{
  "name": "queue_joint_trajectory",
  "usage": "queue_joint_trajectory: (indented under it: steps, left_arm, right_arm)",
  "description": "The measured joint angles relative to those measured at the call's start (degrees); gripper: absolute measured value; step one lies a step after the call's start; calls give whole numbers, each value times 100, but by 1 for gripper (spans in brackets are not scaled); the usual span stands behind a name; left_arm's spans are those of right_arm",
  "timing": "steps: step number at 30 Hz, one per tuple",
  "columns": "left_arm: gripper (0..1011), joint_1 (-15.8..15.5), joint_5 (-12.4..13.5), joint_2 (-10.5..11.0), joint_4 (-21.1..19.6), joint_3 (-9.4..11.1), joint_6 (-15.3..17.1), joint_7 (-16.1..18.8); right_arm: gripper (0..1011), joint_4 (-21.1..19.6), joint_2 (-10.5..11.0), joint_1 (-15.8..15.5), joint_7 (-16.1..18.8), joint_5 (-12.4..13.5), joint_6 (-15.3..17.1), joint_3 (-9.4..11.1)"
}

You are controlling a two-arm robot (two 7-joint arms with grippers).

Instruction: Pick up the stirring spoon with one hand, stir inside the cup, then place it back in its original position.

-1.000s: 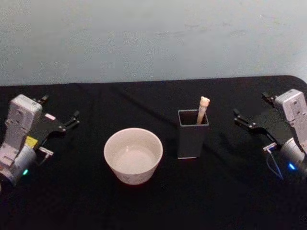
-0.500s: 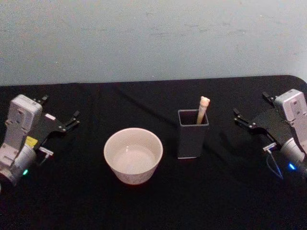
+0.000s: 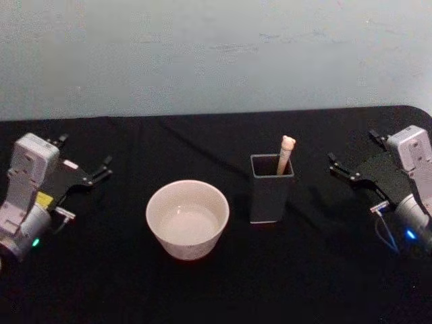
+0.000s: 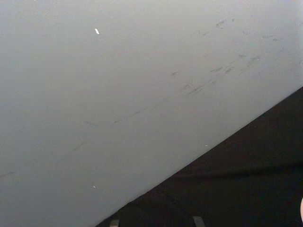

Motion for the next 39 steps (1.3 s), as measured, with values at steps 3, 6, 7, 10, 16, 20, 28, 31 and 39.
queue_joint_trajectory:
  steps: [3,6,7,10,16,20,28,31,39]
  left_arm:
    - [1001,0,0,0,0,0,0,0]
    - [1001,0,0,0,0,0,0,0]
    - [1001,0,0,0,0,0,0,0]
    - [1001,0,0,0,0,0,0,0]
    - [1001,0,0,0,0,0,0,0]
    - [1001,0,0,0,0,0,0,0]
    - [1001,0,0,0,0,0,0,0]
    - [1001,0,0,0,0,0,0,0]
    - [1002,0,0,0,0,0,0,0]
  right_arm:
    - [1002,0,-25,0,46,13,1,54]
    - [1002,-15,-59,-32,209,182,3,185]
    - [1002,-34,-60,-51,251,231,5,217]
    - [1000,-139,-50,-144,484,502,32,360]
    - [1000,-468,20,-391,1082,1116,134,610]
    - [1000,-686,49,-541,1401,1410,213,705]
    - [1000,-936,-13,-657,1985,1763,346,740]
    - [1002,-945,-93,-615,2114,1792,404,713]
    - [1002,-787,-368,-418,2347,1861,559,659]
